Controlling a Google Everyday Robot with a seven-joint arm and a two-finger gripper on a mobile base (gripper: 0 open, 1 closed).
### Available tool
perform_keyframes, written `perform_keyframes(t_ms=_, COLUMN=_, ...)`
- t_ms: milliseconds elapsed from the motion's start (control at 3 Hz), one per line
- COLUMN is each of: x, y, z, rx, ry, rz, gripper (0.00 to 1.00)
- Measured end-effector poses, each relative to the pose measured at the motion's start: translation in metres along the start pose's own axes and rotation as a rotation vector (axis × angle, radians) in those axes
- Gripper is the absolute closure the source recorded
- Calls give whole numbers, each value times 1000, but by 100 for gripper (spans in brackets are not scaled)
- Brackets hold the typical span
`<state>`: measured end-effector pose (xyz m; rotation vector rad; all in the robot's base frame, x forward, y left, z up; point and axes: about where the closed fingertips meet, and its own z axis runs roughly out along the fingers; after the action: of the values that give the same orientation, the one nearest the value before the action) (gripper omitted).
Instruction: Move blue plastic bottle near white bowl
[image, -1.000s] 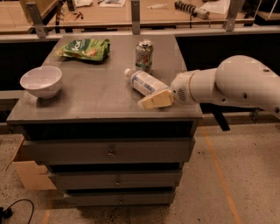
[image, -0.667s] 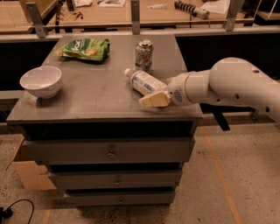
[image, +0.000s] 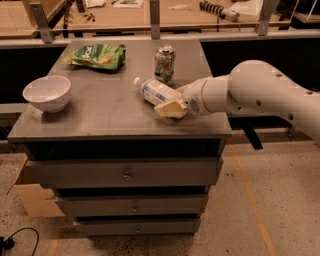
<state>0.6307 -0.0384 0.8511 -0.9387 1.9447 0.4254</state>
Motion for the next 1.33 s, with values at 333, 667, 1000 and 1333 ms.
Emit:
perform_keyframes(t_ms=333, x=-31, y=20, z=15, rx=-85, ry=-60, rz=-54, gripper=94)
perform_keyframes(t_ms=667, x=-60, y=45, z=30, rx=-176, ry=-115, rz=-103, gripper=100)
perform_keyframes(t_ms=1000, x=-81, y=69, z=45, rx=-264, ry=-152, rz=-141, gripper=100)
perform_keyframes(t_ms=1333, x=-89, y=88, z=59, rx=-329, ry=-158, rz=-159, gripper=82)
